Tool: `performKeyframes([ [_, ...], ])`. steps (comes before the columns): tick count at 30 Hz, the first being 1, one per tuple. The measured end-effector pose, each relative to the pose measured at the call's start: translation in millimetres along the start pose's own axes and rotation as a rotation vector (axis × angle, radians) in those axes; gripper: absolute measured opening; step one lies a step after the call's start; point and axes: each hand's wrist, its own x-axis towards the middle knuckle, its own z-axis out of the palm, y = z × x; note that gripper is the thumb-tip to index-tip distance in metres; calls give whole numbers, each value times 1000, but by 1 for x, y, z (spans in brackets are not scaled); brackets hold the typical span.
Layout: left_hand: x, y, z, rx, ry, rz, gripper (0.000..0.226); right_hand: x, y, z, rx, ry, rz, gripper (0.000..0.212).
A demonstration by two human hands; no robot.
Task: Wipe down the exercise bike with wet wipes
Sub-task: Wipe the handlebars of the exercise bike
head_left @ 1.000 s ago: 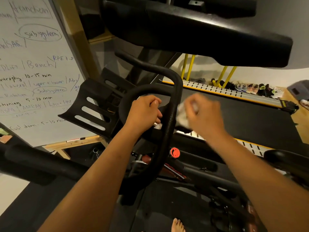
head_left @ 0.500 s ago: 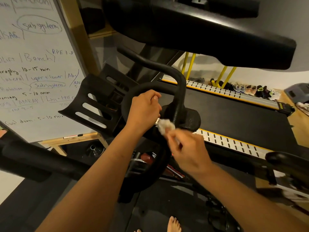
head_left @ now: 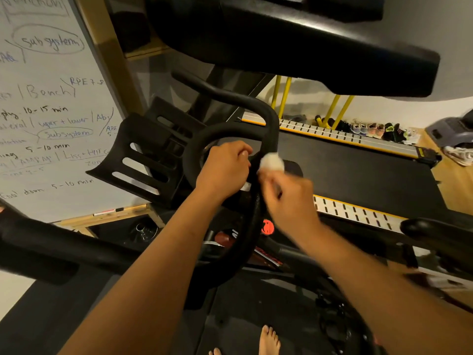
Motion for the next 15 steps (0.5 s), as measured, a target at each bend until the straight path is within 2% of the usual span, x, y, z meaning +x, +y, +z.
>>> performKeyframes([
  [3, 0, -1, 0, 46, -38, 29, 26, -35, -14, -12, 91, -160, -182, 20],
  [4, 0, -1, 0, 82, -59, 48, 27, -24, -6, -19, 82, -152, -185, 22],
  [6, -1, -1, -1, 155, -108, 78, 30, 18, 18, -31, -24, -50, -14, 30],
  [8, -2, -1, -1, 214, -135, 99, 34, 51, 46, -33, -259, -159, 150, 27],
  [10, -4, 0, -1, 249, -113, 120, 36, 48, 51, -28, -413, -234, 187, 22],
  [11, -6, -1, -3, 250, -56, 140, 35, 37, 46, -26, -425, -221, 202, 20],
  [13, -12, -8, -12, 269, 166, 180, 36, 5, 27, -27, -322, -243, 172, 14],
  [15, -19, -20, -22, 252, 358, 117, 42, -21, 11, -30, -210, -429, 71, 12],
])
